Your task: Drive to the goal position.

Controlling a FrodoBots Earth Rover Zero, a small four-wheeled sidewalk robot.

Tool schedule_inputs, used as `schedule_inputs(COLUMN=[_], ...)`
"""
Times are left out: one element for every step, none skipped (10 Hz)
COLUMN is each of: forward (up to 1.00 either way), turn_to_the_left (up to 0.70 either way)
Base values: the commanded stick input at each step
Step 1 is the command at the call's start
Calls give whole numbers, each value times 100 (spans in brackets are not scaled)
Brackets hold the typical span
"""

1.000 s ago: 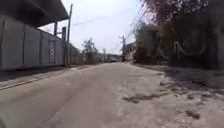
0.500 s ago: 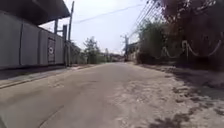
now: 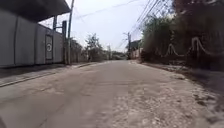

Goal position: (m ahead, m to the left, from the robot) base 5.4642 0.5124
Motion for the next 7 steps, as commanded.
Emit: schedule_inputs(forward=[100, 100, 100, 100, 100, 100, 100], turn_to_the_left=[0, 0, 0, 0, 0, 0, -19])
